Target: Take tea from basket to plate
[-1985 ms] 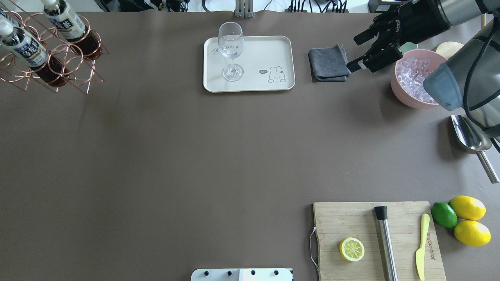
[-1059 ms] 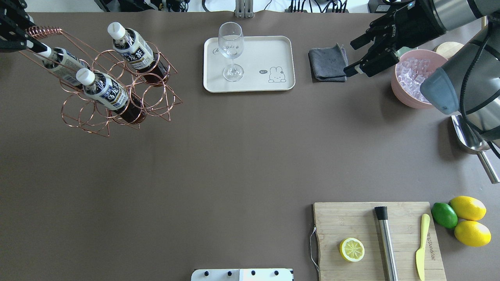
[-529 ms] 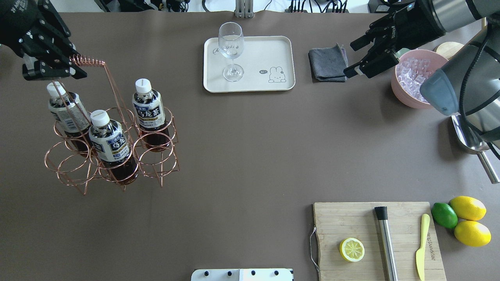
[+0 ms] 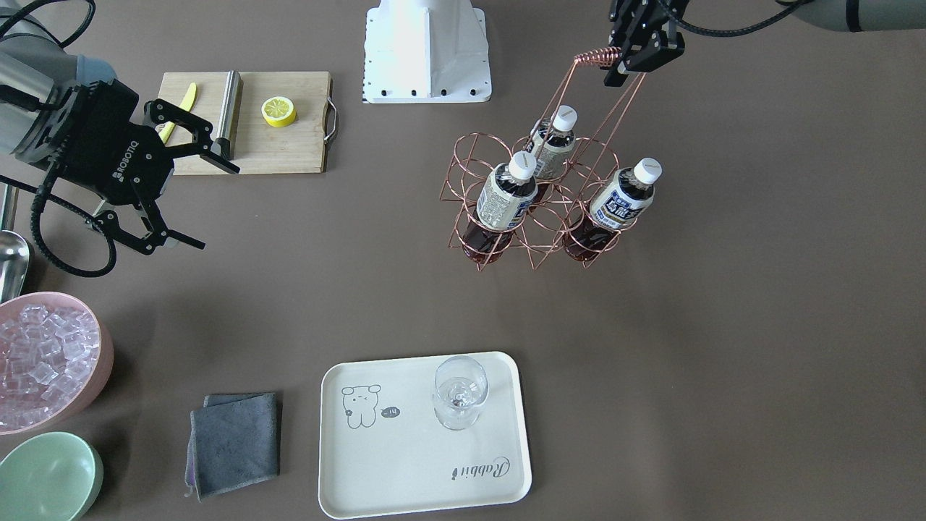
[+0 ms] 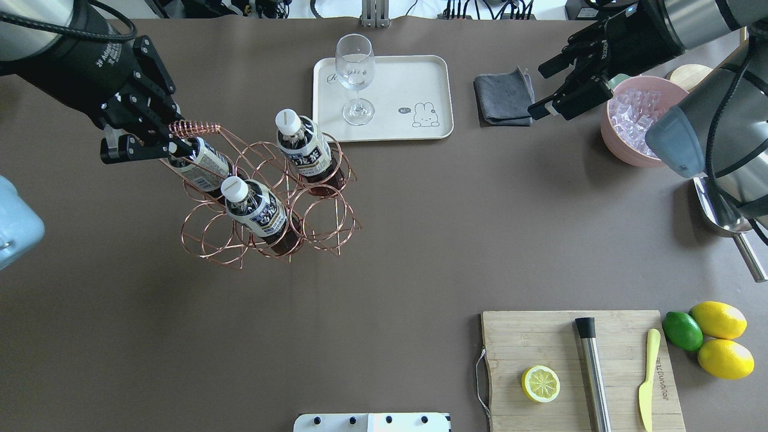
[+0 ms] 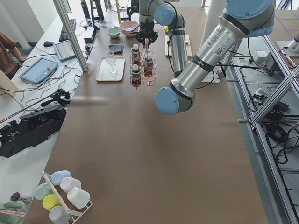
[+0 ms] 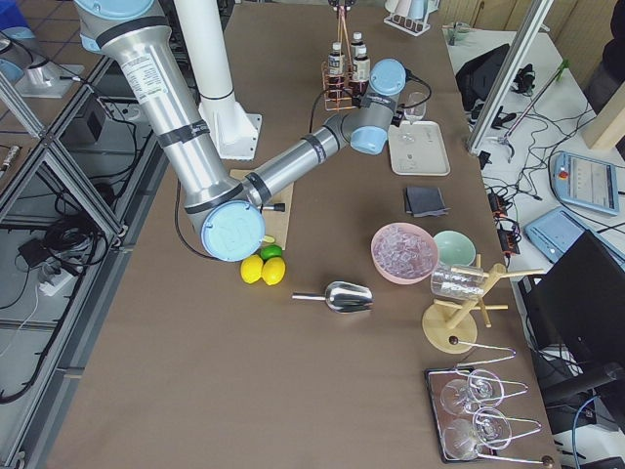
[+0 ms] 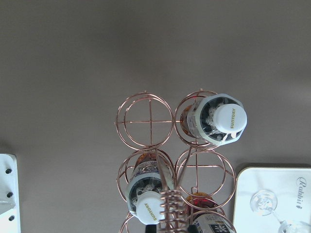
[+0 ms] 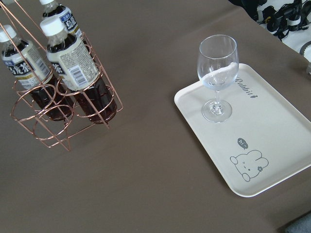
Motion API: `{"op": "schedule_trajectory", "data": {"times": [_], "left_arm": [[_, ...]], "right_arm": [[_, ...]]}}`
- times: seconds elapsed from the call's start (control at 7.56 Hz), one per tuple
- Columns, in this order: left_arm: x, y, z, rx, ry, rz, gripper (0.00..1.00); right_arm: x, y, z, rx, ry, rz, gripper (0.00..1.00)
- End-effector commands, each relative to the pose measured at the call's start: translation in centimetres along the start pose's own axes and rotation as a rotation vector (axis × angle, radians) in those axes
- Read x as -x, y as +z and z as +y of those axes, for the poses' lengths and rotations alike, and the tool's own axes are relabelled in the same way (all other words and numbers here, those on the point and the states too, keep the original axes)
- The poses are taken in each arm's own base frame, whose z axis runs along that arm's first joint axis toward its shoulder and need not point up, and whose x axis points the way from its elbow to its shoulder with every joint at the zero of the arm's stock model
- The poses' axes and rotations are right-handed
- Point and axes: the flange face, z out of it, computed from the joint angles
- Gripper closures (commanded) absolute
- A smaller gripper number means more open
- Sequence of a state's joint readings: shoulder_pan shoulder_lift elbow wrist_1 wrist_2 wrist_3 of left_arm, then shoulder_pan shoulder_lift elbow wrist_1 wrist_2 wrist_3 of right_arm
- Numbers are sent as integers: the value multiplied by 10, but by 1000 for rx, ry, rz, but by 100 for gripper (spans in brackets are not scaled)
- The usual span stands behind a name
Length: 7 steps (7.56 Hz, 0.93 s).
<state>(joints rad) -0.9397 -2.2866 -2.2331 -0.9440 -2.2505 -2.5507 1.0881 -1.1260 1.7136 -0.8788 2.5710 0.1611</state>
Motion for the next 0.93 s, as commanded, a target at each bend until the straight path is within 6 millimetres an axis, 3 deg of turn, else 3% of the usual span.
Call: {"op": "schedule_trajectory", "data": {"times": [0.0,0.4,0.79], "left_arm": [[8,16,58,1,48,-14,100],[42,44,92,-11,48,-41,100],[31,56,129,-29,33,-49,100]], "right_arm": [[1,-1,0,-2,-2,1,0],[5,-4,2,-4,-6,0,0],[4,-4,6,-2,-1,4,0]]}}
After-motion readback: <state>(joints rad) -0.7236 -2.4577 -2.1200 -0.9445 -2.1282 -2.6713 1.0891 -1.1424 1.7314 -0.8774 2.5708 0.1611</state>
